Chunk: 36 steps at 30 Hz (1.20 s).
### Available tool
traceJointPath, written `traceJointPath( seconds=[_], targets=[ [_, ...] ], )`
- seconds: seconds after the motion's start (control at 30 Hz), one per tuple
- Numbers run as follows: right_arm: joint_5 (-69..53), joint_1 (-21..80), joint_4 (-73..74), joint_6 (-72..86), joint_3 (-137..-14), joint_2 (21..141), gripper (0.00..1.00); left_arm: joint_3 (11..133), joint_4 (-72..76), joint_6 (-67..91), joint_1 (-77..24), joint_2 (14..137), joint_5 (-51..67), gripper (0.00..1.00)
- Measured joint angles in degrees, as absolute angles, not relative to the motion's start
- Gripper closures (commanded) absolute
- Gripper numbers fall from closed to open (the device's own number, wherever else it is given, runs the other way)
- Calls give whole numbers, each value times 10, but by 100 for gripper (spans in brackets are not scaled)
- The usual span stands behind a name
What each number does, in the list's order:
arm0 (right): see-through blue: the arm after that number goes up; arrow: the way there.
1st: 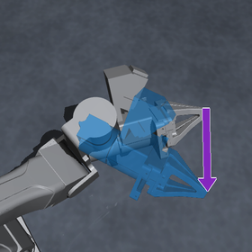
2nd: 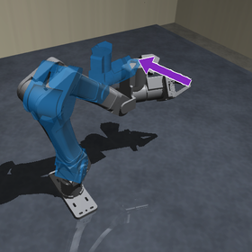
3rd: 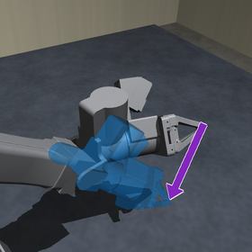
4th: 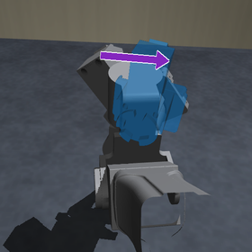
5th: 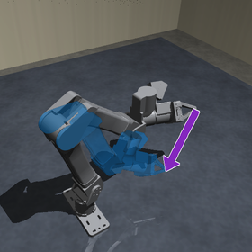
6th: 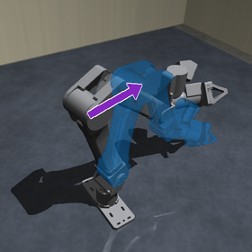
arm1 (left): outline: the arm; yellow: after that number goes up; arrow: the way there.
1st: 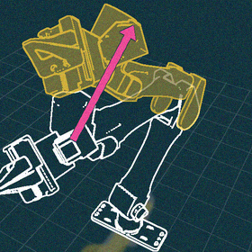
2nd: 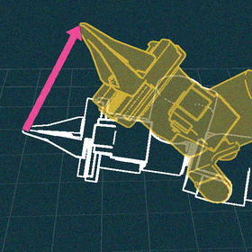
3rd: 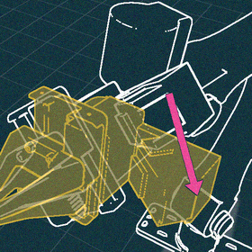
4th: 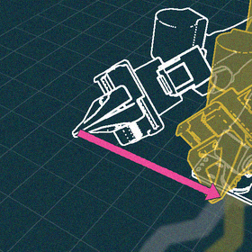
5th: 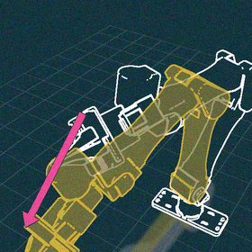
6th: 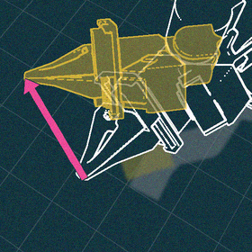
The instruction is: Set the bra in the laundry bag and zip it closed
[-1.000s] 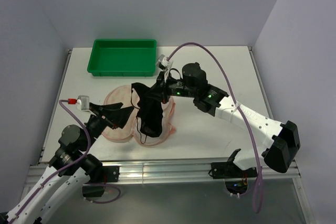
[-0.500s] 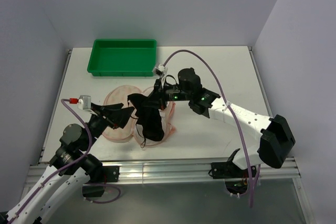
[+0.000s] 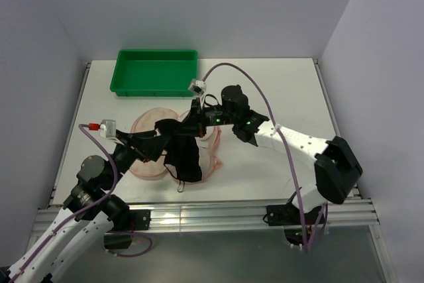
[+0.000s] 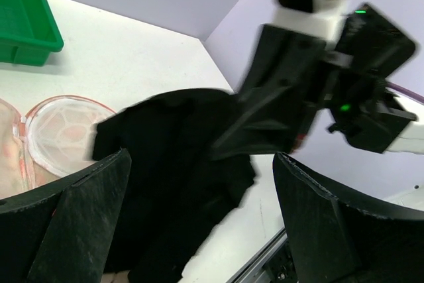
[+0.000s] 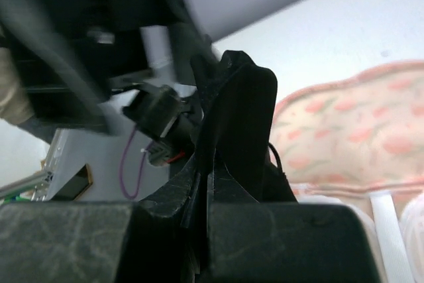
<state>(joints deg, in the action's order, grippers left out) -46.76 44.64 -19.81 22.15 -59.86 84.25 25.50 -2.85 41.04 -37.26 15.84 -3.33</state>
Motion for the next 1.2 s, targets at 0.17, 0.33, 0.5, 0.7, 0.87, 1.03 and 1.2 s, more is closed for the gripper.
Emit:
traceJointPath(
  seconds=[0.17, 0.33, 0.5, 0.7, 0.87, 1.03, 1.2],
  targets=[
    [-467, 409, -202, 231, -599, 919, 100, 250, -27, 411, -373, 164, -33, 5],
    [-444, 375, -171, 212, -601, 954, 100, 246, -28, 411, -373, 168, -33, 9],
    [-394, 369, -106, 166, -635, 982, 95, 246, -28, 411, -373, 169, -34, 19],
    [-322, 369, -41, 120, -700, 1051, 72, 246, -27, 411, -373, 176, -38, 21],
    [-271, 369, -10, 105, -712, 1087, 49, 246, -27, 413, -373, 183, -42, 22],
    [-232, 369, -3, 106, -712, 1089, 26, 246, -27, 414, -373, 189, -45, 23],
    [-191, 369, 2, 109, -711, 1087, 12, 247, -33, 420, -373, 204, -53, 34]
  ],
)
